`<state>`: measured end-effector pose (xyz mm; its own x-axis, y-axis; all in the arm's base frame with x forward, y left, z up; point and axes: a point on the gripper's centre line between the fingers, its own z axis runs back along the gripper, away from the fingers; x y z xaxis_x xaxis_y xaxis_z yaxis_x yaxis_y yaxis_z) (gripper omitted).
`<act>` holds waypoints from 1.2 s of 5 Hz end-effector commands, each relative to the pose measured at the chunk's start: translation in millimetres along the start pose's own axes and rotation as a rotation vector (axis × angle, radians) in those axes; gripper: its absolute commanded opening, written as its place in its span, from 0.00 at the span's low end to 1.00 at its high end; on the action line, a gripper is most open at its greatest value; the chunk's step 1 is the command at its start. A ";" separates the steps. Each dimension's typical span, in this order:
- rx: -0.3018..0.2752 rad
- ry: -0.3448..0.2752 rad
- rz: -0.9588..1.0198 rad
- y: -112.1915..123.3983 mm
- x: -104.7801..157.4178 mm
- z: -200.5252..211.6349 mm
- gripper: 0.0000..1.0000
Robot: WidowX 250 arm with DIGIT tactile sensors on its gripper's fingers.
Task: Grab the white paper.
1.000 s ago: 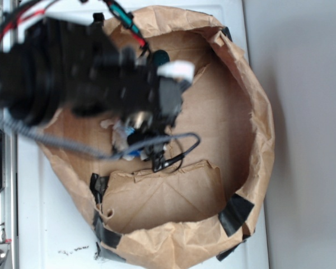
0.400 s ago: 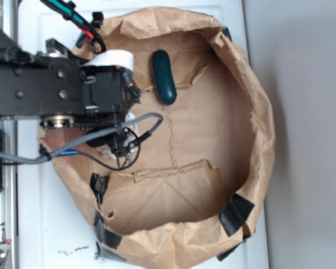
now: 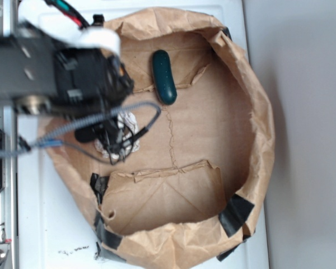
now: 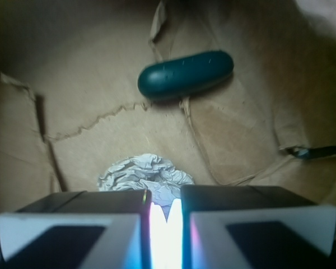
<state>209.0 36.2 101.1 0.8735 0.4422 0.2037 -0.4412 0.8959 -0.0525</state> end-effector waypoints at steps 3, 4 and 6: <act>-0.072 -0.022 -0.077 2.0 -7.5 6.8 1.00; -0.053 -0.001 -0.090 -1.9 -12.1 -9.6 1.00; -0.010 0.015 -0.111 -14.7 -14.5 -38.8 1.00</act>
<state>207.4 17.1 54.7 0.9224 0.3495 0.1646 -0.3493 0.9365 -0.0309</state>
